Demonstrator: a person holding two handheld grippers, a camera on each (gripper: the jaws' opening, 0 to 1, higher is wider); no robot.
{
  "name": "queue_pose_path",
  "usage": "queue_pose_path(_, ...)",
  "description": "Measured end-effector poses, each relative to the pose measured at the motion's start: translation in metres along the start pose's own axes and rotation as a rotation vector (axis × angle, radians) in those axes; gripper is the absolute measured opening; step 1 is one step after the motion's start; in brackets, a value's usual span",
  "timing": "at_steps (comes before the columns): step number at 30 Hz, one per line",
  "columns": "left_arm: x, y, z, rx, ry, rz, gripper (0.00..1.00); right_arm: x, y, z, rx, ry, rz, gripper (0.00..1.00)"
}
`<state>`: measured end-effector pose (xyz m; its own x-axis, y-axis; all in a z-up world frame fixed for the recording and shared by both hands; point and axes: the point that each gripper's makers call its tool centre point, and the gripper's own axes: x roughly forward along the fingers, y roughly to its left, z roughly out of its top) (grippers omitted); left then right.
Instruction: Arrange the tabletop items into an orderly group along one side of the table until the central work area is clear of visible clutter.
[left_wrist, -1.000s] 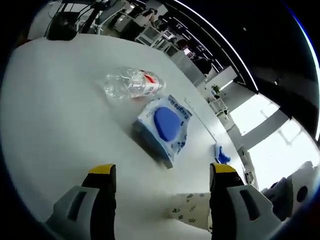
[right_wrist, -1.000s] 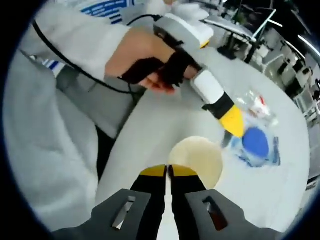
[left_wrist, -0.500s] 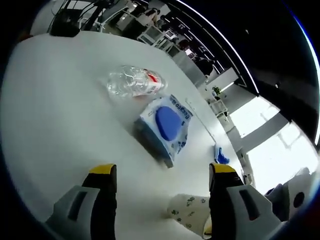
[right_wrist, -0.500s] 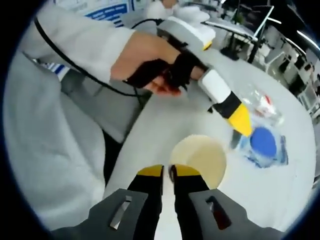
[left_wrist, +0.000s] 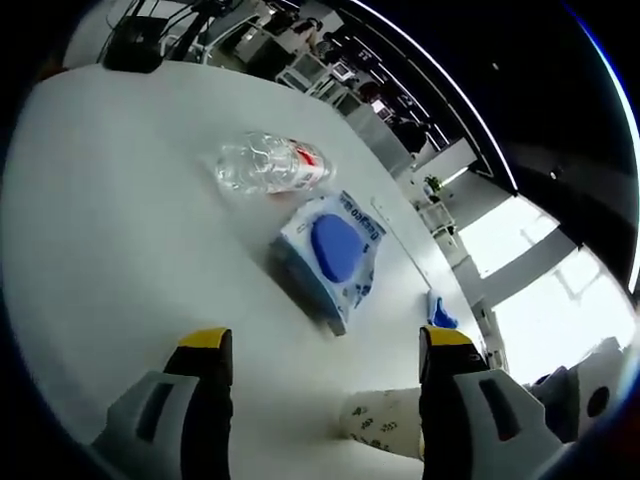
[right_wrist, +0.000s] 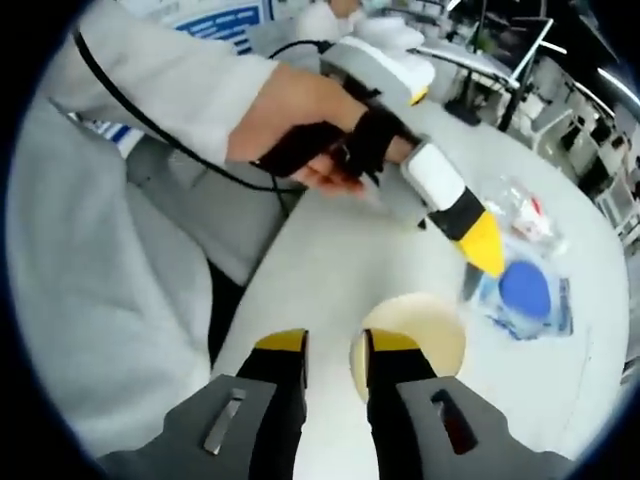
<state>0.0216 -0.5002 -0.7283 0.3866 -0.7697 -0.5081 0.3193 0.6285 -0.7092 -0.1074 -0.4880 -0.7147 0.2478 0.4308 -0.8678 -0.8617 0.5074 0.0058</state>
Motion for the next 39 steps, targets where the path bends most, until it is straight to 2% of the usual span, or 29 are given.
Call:
queue_pose_path(9, 0.001, 0.001, 0.001, -0.010, 0.001, -0.001, 0.75, -0.010, 0.001, 0.003, 0.008, -0.037, -0.001, 0.28)
queue_pose_path(12, 0.000, 0.002, 0.001, -0.022, -0.004, -0.001, 0.75, -0.017, -0.003, 0.008, 0.046, -0.072, -0.009, 0.28)
queue_pose_path(18, 0.001, 0.002, 0.002, -0.031, -0.005, -0.002, 0.74, -0.027, -0.007, 0.007, 0.064, -0.093, -0.035, 0.28)
queue_pose_path(26, 0.002, 0.000, 0.002, -0.031, 0.003, -0.002, 0.74, -0.051, -0.019, 0.002, 0.155, -0.185, -0.082, 0.30)
queue_pose_path(29, 0.003, 0.000, 0.002, -0.030, 0.008, -0.004, 0.74, -0.065, -0.025, 0.004, 0.228, -0.236, -0.103, 0.30)
queue_pose_path(34, 0.006, -0.003, 0.001, -0.028, 0.015, -0.007, 0.74, -0.080, -0.028, 0.011, 0.245, -0.293, -0.135, 0.31)
queue_pose_path(39, 0.006, -0.003, 0.000, -0.023, 0.023, -0.005, 0.74, -0.090, -0.029, 0.008, 0.283, -0.320, -0.160, 0.31)
